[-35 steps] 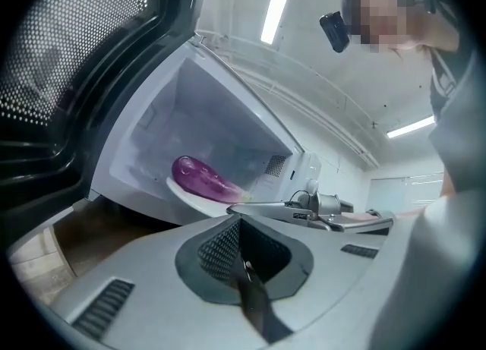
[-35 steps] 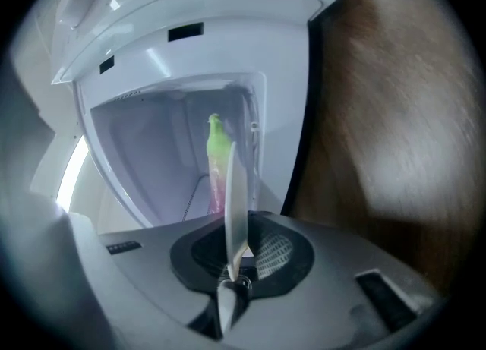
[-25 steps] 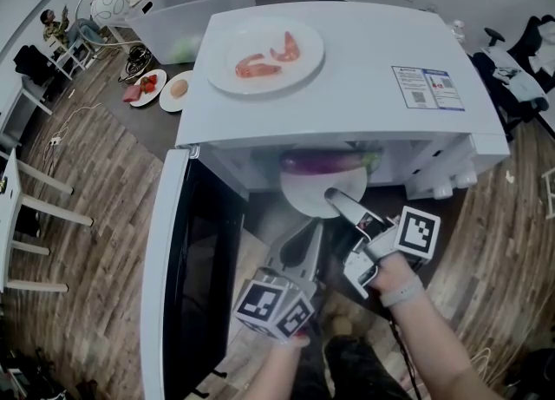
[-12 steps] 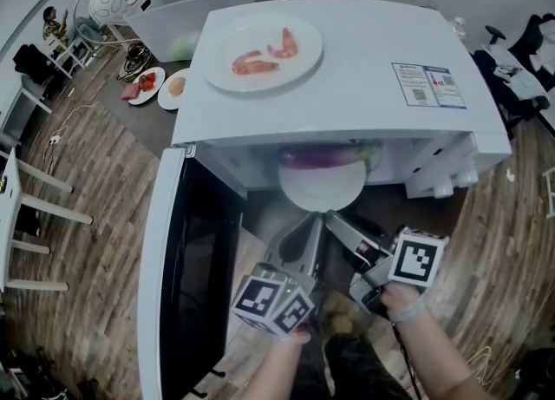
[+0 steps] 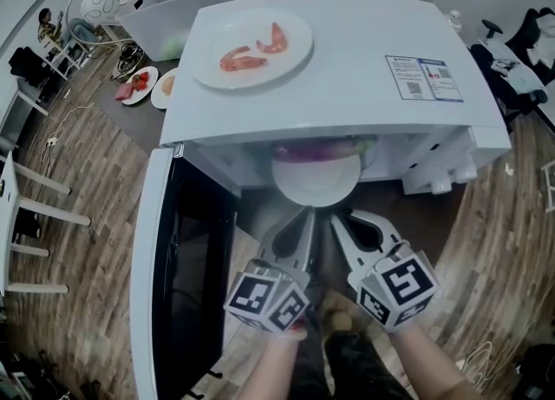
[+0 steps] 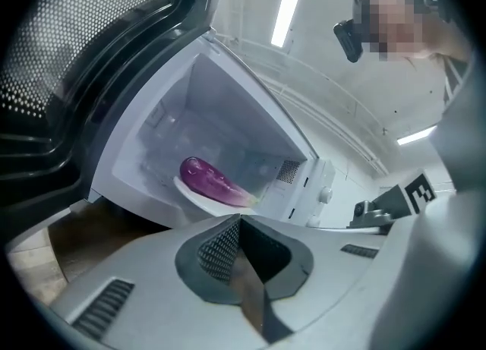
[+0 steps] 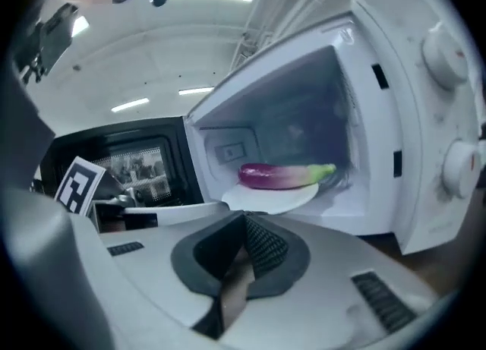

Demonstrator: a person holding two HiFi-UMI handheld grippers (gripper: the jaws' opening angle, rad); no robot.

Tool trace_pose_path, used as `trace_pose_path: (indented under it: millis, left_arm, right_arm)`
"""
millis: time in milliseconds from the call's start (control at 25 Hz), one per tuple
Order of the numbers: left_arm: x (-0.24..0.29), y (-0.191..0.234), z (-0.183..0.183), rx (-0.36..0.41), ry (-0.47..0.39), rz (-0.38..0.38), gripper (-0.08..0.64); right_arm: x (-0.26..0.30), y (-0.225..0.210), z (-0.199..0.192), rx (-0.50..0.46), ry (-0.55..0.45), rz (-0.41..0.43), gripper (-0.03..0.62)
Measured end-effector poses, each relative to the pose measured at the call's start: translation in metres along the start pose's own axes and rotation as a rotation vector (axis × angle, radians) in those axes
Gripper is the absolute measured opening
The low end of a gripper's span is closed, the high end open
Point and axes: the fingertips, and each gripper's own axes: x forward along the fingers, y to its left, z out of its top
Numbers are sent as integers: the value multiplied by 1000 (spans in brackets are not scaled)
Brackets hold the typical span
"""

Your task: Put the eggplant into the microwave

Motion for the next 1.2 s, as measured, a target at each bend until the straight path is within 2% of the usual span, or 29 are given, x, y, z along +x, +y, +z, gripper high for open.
trace_pose_path:
  millis: [160,600,1200]
  left_arm:
    - [2,4,1,-3,-2,3,2]
    - [6,9,3,9,8,6,2]
    - [16,21,9,49,30,27,2]
  right_arm:
    - [6,6,-1,-110,-2,-38,5]
    - [20,2,1,-195,-9,-114,3]
    - [31,-11,7,-183,-36,-153,4]
